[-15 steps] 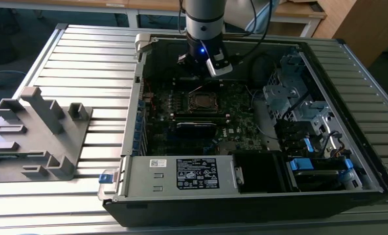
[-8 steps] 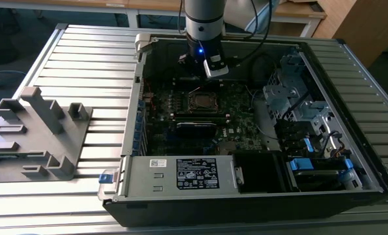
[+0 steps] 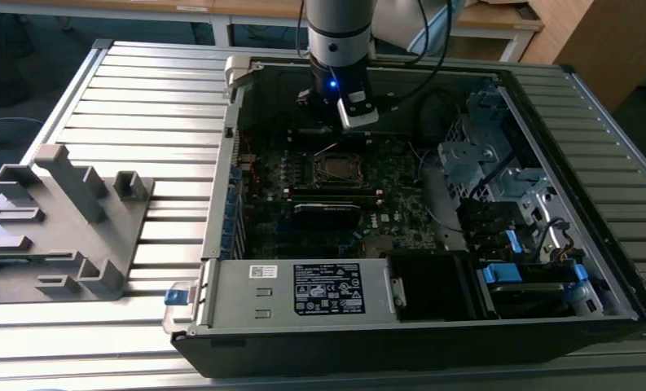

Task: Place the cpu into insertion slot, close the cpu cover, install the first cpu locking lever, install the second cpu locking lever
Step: 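Install the first cpu locking lever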

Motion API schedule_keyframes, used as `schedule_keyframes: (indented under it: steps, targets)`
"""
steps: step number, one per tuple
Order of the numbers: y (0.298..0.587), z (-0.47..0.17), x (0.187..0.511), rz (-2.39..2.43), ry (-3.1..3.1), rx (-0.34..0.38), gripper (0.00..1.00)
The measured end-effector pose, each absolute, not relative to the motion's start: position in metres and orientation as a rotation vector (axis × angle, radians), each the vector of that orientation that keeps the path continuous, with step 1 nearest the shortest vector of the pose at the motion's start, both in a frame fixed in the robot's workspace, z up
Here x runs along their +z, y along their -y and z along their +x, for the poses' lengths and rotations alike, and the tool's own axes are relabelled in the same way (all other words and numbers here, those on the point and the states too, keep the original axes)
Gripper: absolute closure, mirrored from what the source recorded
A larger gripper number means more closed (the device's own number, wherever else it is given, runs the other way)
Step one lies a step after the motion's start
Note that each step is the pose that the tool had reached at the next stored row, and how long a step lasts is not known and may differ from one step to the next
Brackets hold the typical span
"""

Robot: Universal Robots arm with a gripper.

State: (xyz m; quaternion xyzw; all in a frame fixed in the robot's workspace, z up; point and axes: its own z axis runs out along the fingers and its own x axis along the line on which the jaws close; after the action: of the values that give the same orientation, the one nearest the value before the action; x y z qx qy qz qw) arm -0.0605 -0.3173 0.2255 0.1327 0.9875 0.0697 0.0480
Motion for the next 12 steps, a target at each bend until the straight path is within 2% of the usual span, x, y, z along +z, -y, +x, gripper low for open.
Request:
schedule_keyframes:
  steps: [12]
  targets:
    - [0.3173, -0.0608, 0.2243, 0.409, -2.997, 0.231, 0.89]
